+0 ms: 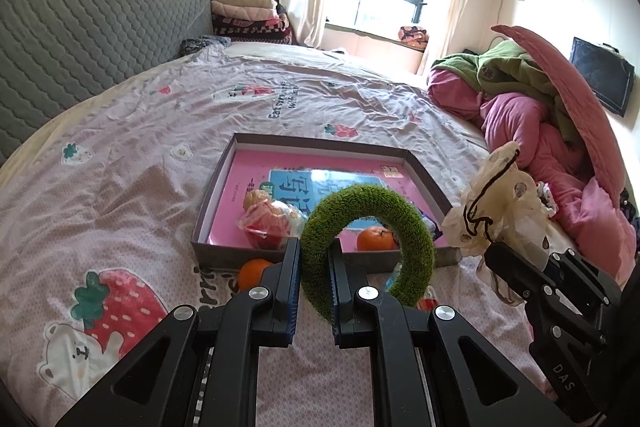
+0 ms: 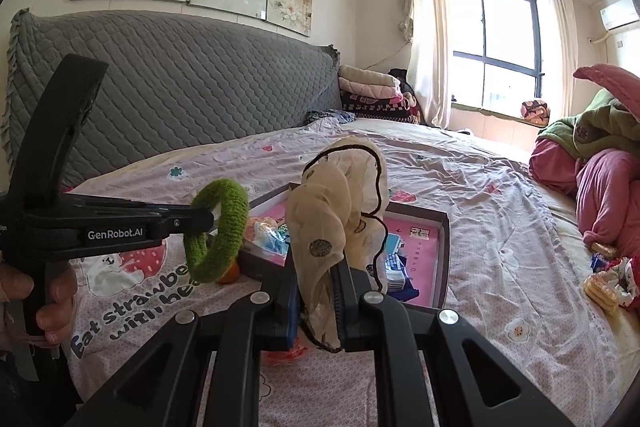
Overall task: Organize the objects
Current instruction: 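Lift the pouch with the right tool while the left tool carries the ring over the pink box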
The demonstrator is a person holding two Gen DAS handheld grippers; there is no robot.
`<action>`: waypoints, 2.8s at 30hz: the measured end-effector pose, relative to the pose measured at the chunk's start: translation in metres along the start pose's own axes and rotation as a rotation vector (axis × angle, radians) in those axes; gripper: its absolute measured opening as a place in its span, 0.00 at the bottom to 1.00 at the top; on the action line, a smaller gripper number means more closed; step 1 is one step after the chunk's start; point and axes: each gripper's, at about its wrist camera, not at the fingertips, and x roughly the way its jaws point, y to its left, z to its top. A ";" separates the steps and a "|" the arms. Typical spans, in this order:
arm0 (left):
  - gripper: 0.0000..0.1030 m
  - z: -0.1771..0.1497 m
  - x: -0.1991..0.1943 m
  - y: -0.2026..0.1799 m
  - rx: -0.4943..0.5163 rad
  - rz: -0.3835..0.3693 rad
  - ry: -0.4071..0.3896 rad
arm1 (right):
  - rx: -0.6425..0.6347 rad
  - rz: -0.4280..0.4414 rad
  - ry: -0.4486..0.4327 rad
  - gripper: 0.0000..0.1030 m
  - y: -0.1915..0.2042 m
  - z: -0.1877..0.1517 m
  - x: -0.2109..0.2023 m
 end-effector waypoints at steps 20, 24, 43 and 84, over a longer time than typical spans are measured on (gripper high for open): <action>0.12 0.010 0.014 -0.001 0.054 0.024 -0.044 | 0.071 -0.041 0.002 0.14 -0.028 0.010 0.008; 0.12 0.015 0.015 -0.001 0.056 0.027 -0.051 | 0.062 -0.040 -0.007 0.14 -0.029 0.015 0.008; 0.12 0.048 0.011 -0.013 0.088 0.038 -0.104 | 0.043 -0.062 -0.072 0.14 -0.029 0.054 0.012; 0.12 0.086 0.044 -0.025 0.116 0.071 -0.094 | 0.041 -0.068 -0.058 0.14 -0.053 0.087 0.051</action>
